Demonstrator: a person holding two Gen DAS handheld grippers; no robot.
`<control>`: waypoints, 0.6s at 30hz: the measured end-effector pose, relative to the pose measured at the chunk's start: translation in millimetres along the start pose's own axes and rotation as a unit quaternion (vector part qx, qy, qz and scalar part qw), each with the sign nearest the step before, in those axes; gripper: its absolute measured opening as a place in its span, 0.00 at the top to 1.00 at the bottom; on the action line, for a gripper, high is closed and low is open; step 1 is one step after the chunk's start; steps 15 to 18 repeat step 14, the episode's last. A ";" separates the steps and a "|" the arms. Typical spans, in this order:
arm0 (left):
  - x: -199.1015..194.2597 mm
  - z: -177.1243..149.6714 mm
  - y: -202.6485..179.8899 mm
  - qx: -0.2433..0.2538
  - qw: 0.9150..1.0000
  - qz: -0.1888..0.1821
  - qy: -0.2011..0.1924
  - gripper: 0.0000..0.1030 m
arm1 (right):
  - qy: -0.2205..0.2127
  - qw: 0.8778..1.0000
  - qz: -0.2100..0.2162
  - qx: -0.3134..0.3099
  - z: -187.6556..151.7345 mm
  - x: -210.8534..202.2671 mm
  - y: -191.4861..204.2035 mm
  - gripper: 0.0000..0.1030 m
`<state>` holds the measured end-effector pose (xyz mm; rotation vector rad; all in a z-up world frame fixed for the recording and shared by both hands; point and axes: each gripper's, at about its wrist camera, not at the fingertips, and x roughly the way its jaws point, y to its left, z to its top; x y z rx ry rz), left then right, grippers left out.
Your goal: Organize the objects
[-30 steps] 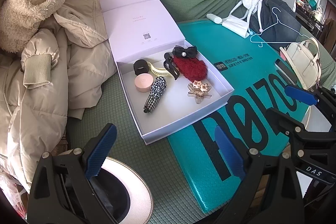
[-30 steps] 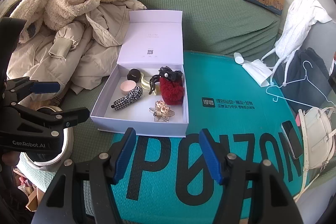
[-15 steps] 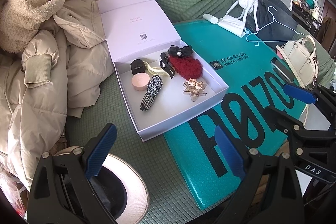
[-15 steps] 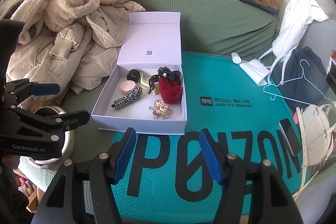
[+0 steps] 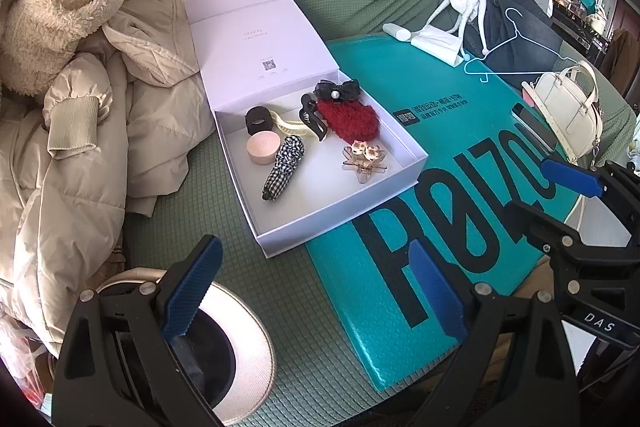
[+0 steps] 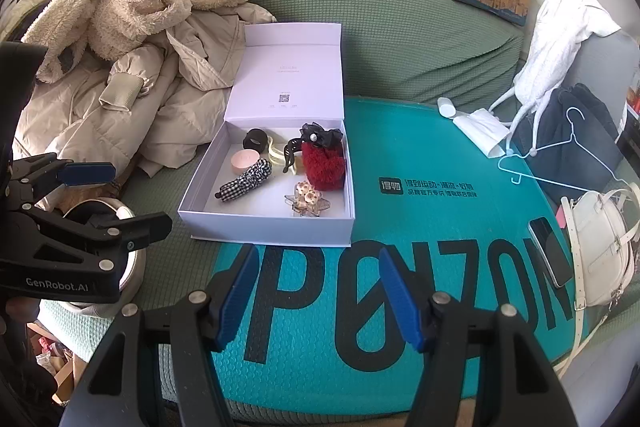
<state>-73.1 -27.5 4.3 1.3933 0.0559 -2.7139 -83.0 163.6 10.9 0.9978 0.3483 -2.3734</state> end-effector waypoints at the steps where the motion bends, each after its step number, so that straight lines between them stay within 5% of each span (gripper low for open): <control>1: -0.4 -0.8 -0.5 0.000 1.000 0.000 0.000 0.09 | 0.000 1.000 0.000 0.000 -0.4 -0.2 0.0 0.39; 18: 0.5 -1.2 -6.8 0.009 1.000 -0.006 0.000 0.09 | 0.002 1.000 0.000 -0.001 -2.6 0.1 -0.4 0.39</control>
